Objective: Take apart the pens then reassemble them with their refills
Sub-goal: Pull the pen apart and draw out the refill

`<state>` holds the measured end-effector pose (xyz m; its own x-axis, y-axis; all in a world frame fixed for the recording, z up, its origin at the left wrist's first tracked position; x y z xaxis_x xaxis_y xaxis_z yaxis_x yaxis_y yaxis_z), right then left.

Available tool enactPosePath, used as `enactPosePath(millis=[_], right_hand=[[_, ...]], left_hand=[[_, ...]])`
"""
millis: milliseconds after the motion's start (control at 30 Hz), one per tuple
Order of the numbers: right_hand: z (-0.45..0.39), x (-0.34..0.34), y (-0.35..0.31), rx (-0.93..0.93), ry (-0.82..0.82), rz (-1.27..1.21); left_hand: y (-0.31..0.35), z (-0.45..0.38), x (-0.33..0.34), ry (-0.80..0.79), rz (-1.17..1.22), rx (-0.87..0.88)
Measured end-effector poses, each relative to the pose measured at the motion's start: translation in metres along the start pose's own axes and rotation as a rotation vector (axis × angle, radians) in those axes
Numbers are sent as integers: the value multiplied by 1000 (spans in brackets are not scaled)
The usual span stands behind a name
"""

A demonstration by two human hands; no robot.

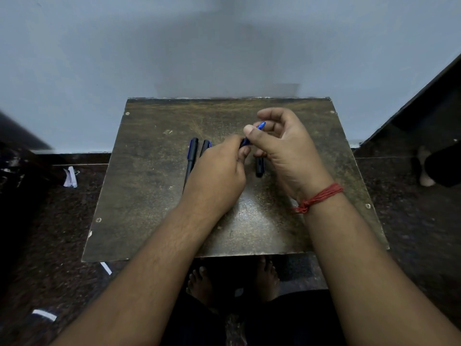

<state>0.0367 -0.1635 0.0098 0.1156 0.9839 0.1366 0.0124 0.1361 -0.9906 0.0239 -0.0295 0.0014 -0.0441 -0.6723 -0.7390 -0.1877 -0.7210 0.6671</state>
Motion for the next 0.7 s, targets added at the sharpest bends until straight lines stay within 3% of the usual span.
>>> enactPosePath(millis=[100,467,567,633,700], right_hand=[[-1,0,2,-17,18,45],[-6,-19,-14,-138,148,-220],[-8,-22,-15,-208,266,-262],[-9,-29,-15,-270,397,-157],[-10,-34,-15,-295,457,245]], left_hand=[[-1,-1,0,0,-2,6],[-3,-1,1,44,38,49],[-7,-2,2,68,68,29],[-10,-3,2,107,92,7],[-11,-4,1,141,119,-11]])
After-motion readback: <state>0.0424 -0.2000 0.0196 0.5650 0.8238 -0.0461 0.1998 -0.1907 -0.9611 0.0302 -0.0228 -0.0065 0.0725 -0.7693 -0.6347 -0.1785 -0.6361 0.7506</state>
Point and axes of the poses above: each hand's wrist, its own z-axis away from the middle knuckle, its own x-axis out of the palm, y = z × x, the point moved 1 cm from there along -z, towards the middle knuckle, and after that the axes turned 4 degrees about -x, right-handed, at the moved point
